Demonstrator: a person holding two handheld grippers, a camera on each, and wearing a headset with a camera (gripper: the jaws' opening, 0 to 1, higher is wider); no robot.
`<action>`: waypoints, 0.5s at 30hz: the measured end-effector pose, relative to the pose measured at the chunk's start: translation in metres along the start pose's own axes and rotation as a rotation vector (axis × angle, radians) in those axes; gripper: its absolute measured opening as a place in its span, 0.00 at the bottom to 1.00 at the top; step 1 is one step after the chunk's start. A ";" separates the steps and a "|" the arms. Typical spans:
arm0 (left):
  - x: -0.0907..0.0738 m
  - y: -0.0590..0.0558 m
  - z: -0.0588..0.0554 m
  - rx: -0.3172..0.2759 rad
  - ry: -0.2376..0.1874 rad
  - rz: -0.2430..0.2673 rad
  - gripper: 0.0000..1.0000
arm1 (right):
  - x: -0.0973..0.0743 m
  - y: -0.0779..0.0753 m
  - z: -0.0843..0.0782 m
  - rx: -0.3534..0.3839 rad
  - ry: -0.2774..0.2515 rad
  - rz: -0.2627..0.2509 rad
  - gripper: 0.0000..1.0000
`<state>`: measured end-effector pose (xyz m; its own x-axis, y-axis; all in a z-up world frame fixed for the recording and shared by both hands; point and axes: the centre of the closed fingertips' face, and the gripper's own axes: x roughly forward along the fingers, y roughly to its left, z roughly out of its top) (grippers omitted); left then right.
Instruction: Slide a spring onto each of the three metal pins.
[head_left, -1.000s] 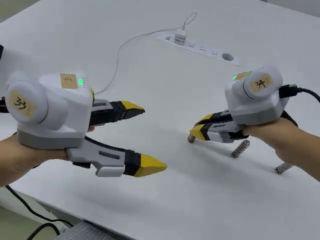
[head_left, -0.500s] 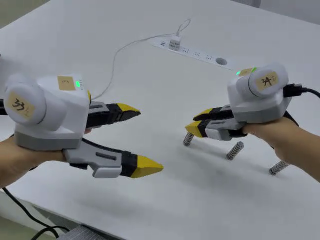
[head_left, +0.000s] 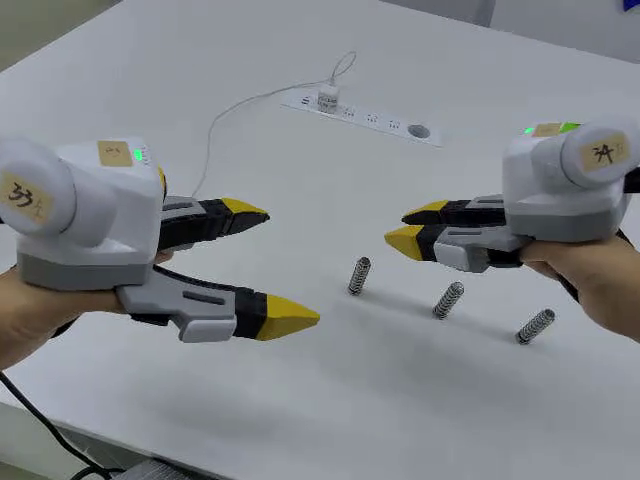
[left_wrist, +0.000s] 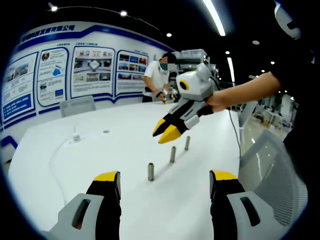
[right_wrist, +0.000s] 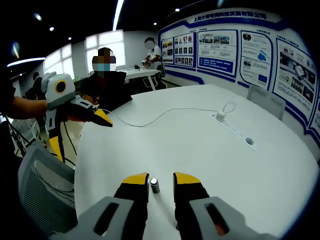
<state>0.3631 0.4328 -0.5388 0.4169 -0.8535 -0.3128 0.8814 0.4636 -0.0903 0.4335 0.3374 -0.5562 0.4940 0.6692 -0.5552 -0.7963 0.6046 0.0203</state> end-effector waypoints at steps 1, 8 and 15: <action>-0.001 0.000 0.005 -0.002 -0.015 0.006 0.74 | -0.006 -0.002 0.001 0.011 -0.019 -0.007 0.20; -0.001 0.001 0.011 0.010 -0.005 0.022 0.75 | -0.040 -0.013 -0.005 0.056 -0.094 -0.052 0.22; 0.003 0.001 0.014 0.018 0.006 0.029 0.77 | -0.085 -0.024 -0.023 0.117 -0.167 -0.092 0.26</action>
<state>0.3684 0.4270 -0.5264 0.4411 -0.8381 -0.3210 0.8729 0.4838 -0.0637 0.4026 0.2554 -0.5285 0.6215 0.6651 -0.4140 -0.7041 0.7059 0.0772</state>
